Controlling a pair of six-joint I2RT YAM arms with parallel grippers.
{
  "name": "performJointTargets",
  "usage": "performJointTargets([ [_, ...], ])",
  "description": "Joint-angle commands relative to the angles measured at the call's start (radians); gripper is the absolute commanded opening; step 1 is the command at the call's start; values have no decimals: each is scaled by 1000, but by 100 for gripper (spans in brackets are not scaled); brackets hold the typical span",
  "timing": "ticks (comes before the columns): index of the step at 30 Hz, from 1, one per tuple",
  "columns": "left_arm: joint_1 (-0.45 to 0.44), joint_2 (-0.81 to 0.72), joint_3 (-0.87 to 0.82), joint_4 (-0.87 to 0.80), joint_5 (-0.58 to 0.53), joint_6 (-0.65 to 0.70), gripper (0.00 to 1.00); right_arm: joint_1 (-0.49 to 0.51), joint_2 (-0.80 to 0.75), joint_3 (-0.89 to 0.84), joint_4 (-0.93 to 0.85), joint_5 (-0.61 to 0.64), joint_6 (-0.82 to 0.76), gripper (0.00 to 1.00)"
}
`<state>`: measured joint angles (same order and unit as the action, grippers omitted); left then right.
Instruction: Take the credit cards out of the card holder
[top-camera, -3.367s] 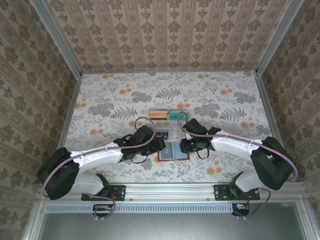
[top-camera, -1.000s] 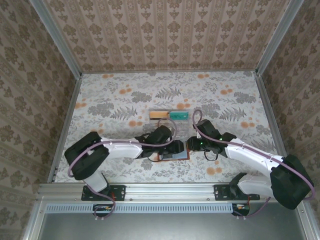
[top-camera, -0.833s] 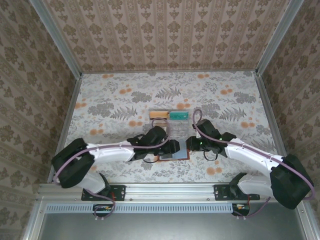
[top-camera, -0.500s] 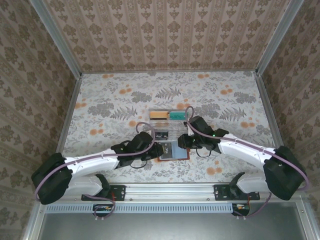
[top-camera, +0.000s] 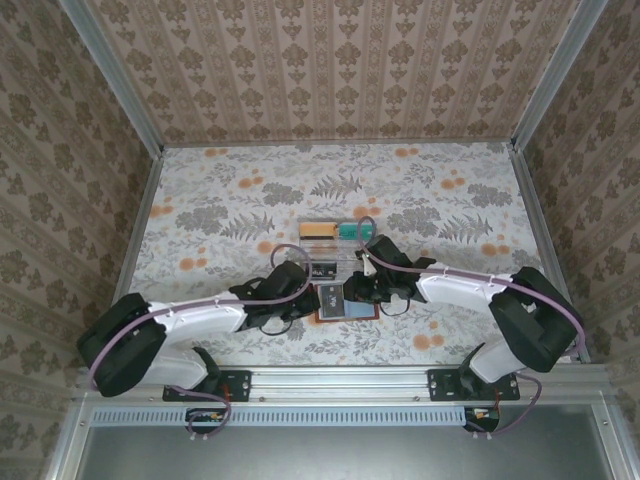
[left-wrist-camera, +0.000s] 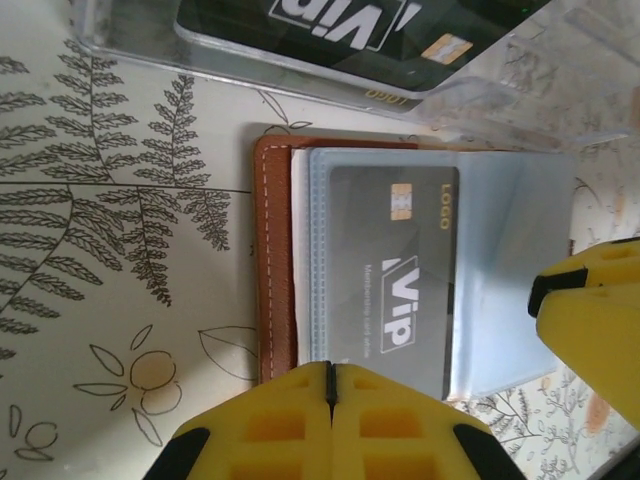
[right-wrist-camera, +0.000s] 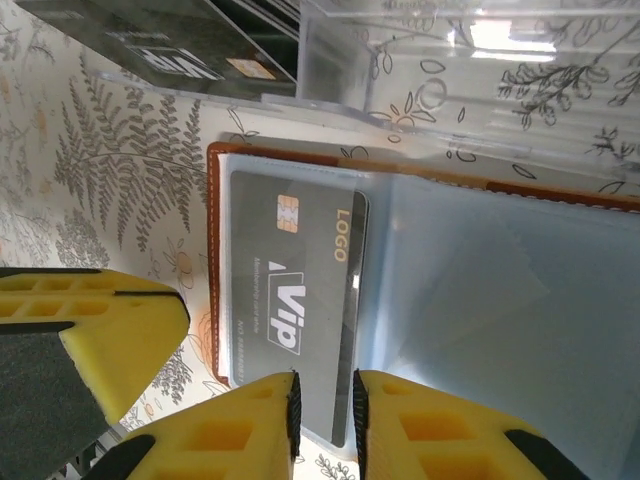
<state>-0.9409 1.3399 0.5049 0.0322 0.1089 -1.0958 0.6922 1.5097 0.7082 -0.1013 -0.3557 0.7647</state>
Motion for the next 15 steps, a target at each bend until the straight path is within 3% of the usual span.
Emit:
performJointTargets([
  [1,4,28,30,29,22,24,0,9,29,19,28,-43,27,25],
  [15,-5,92,34,19,30,-4,0,8,108,15,57,-67,39,25],
])
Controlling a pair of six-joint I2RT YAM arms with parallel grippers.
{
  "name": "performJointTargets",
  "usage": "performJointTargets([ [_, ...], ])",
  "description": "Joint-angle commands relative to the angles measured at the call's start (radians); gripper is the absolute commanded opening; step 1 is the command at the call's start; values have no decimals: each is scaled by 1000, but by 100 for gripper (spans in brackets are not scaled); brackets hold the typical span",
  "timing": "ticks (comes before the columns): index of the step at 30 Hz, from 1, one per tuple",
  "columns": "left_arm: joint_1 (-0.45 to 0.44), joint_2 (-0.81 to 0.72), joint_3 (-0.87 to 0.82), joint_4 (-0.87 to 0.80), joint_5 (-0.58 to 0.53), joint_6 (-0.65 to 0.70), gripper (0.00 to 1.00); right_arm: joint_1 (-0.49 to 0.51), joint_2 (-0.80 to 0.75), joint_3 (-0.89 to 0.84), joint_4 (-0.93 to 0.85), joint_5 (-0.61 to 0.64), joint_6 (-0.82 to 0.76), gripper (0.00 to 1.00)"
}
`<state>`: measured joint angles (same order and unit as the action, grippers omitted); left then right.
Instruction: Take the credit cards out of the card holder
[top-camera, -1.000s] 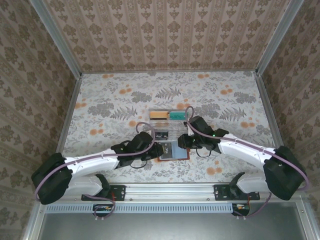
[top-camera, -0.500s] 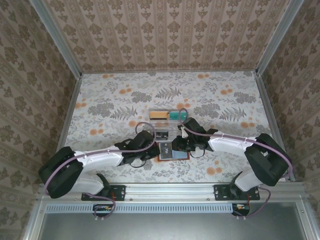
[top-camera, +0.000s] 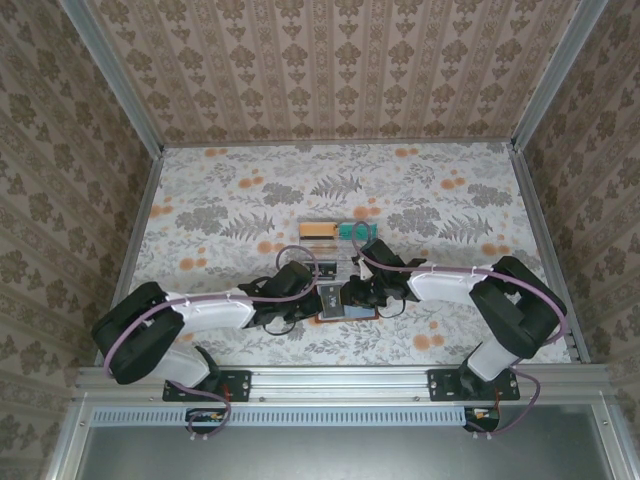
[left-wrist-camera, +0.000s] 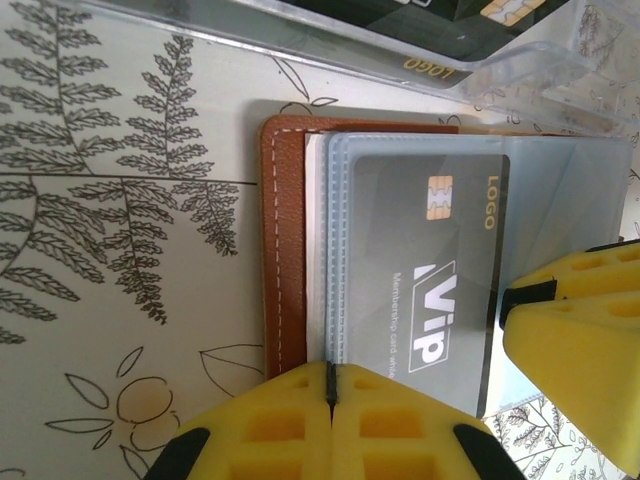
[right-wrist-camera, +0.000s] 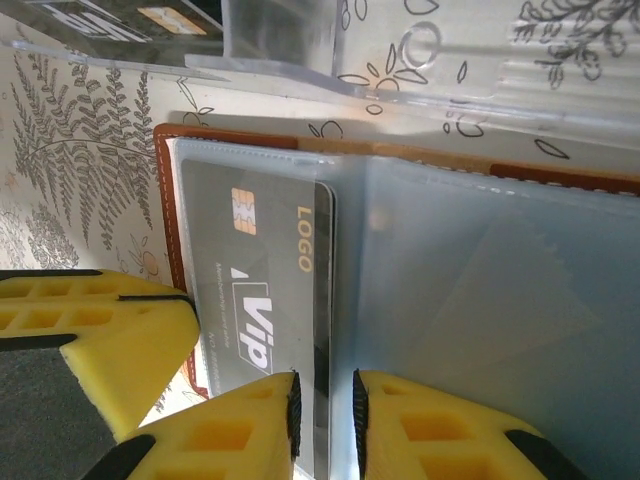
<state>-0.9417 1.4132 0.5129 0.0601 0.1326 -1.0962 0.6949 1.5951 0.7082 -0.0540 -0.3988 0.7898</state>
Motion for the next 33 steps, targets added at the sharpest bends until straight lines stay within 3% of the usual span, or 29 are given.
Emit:
performJointTargets([
  [1,-6,25,27,-15,8,-3,0,6,25,15,13,-26,15,24],
  [8,-13,43,36,-27,9,-8,0,5,38,11,37,-45,25,19],
  [12,-14,40,41,-45,4,-5,0,5,33,7,36,-46,25,3],
  [14,-14,32,41,-56,-4,-8,0,1,21,1,25,-39,22,0],
  [20,-8,18,41,-159,-52,-32,0,-44,-40,-42,-3,-28,9,0],
  [27,-6,26,42,-152,-48,-30,0,-60,-46,-67,29,-62,4,0],
  [29,-9,38,55,-155,-41,-22,0,-60,-32,-69,56,-75,15,13],
  [33,-12,69,74,-153,-26,-13,0,-60,-6,-70,104,-82,33,24],
])
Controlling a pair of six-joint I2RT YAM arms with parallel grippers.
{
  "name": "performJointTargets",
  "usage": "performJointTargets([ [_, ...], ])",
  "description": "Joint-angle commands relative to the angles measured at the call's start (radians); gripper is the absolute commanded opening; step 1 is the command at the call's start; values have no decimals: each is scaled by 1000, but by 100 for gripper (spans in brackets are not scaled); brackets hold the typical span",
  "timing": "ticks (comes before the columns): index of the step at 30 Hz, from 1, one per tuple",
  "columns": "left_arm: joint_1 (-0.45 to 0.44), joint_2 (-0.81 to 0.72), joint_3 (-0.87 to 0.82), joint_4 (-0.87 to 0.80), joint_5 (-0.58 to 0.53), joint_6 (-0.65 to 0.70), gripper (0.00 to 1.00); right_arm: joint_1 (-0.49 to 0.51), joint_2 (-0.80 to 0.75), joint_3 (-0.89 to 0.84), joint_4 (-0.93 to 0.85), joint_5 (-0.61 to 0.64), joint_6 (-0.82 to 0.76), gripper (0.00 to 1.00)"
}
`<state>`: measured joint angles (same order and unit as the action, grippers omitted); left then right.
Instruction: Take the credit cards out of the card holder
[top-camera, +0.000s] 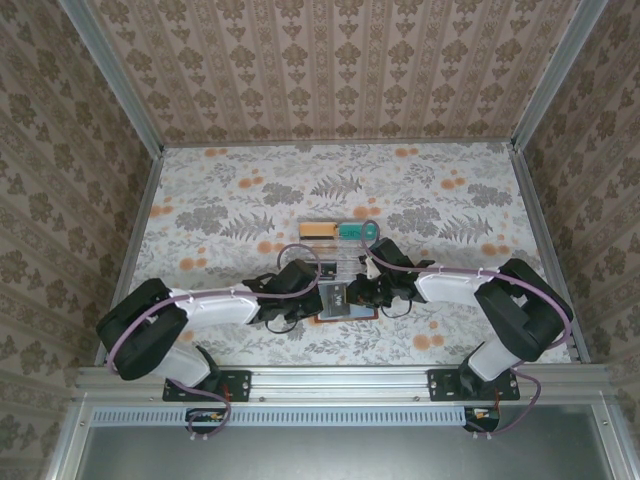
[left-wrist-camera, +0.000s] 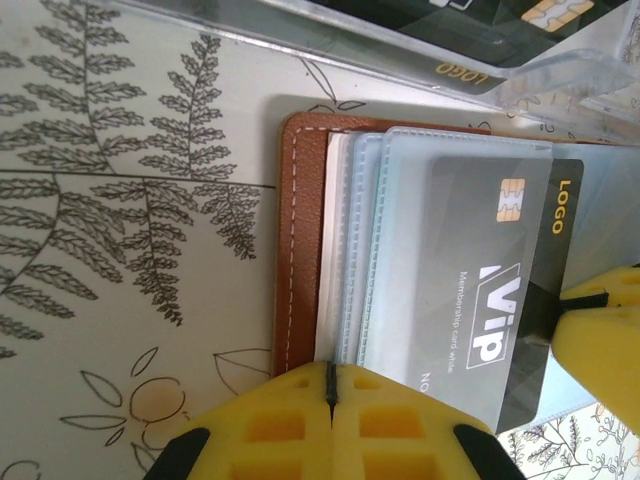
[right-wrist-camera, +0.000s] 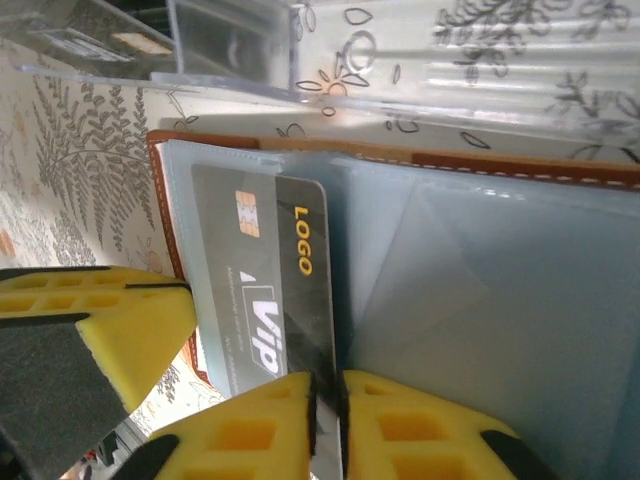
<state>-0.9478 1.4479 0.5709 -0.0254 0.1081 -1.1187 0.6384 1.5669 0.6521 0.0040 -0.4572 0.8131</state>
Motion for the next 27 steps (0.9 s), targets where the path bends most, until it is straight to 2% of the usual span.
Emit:
performJointTargets([
  [1,-6,39,18,-64,3,10,0,-3,29,-14,51,-24,11,24],
  [7,-11,49,26,-56,12,13,0,-3,64,-23,85,-31,21,23],
  [11,-12,41,22,-59,9,11,0,-5,63,-32,90,-26,25,7],
  [13,-11,33,18,-65,4,10,0,-9,48,-41,78,-14,22,2],
  [27,-11,6,7,-90,-12,20,0,-110,-133,-119,-79,18,-57,0],
])
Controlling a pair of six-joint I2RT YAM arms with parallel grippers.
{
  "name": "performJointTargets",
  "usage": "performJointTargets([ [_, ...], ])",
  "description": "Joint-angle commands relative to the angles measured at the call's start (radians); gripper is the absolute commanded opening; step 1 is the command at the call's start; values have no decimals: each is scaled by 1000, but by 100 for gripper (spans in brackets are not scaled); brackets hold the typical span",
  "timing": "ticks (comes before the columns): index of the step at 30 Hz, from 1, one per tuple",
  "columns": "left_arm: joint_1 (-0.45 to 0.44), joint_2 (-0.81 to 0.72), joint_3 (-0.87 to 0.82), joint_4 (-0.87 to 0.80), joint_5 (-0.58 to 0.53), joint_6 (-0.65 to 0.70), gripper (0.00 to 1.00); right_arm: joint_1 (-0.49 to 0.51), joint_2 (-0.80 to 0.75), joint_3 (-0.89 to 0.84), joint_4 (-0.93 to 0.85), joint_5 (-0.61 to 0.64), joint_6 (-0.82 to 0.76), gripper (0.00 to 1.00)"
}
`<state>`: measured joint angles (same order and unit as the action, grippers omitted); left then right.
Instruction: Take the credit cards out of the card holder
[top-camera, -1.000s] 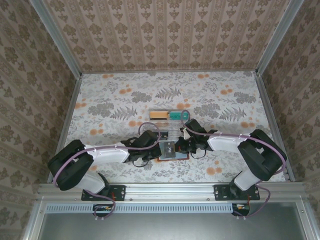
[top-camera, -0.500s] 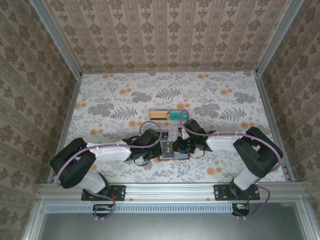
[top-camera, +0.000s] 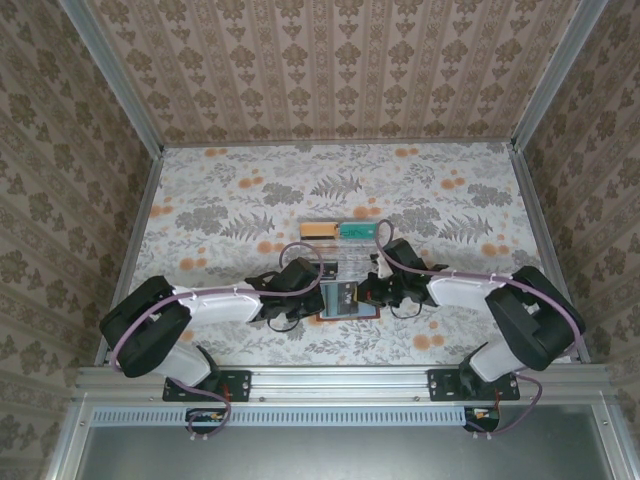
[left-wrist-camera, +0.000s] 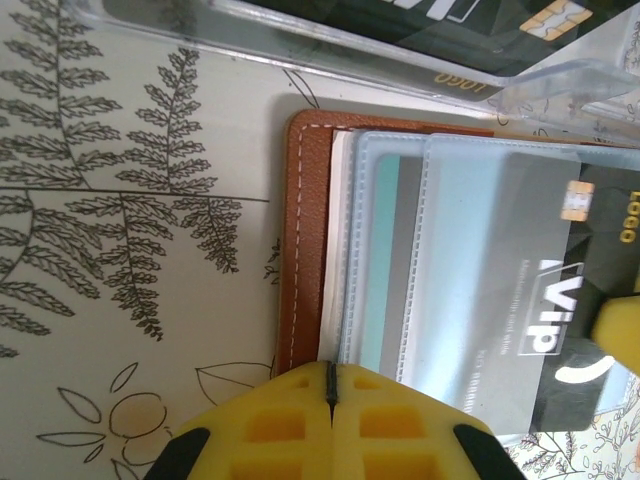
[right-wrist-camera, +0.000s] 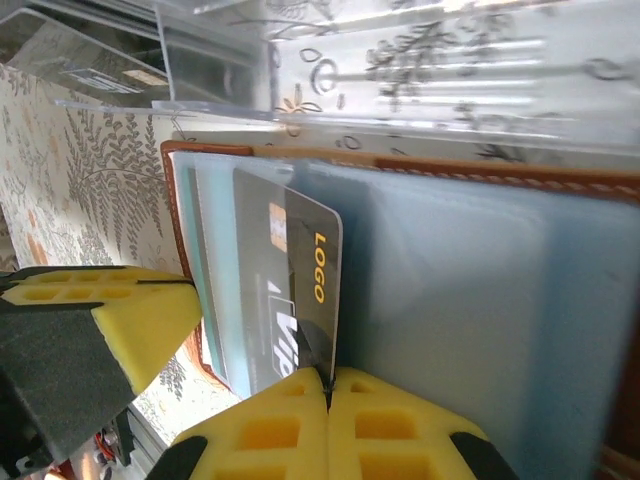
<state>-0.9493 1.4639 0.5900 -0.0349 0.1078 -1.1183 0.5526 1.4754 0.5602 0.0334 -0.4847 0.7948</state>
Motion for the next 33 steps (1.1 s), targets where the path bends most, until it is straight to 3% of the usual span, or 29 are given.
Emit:
performJointTargets([
  [1,-9,-11,-10,-82,-11,21,0,-32,-54,-31,-121,44,-48,0],
  [10,-10,-26,-10,-83,-16,31,0,-111,-188,-57,-230,29,-117,0],
  [21,-8,-170,17,-170,-77,65,2,-98,-320,93,-419,64,-247,0],
  [23,-5,-227,16,-206,-102,69,20,-77,-314,150,-463,95,-297,0],
  [24,-2,-261,12,-223,-114,69,38,-64,-304,182,-486,113,-327,0],
  [25,1,-289,10,-237,-126,70,48,-51,-294,210,-503,126,-353,0],
  [27,9,-365,0,-276,-147,72,61,-16,-255,282,-543,160,-415,0],
  [30,19,-482,-20,-336,-183,65,90,42,-184,389,-609,211,-520,0],
  [33,29,-603,-54,-380,-206,54,100,99,-113,483,-643,255,-650,0],
])
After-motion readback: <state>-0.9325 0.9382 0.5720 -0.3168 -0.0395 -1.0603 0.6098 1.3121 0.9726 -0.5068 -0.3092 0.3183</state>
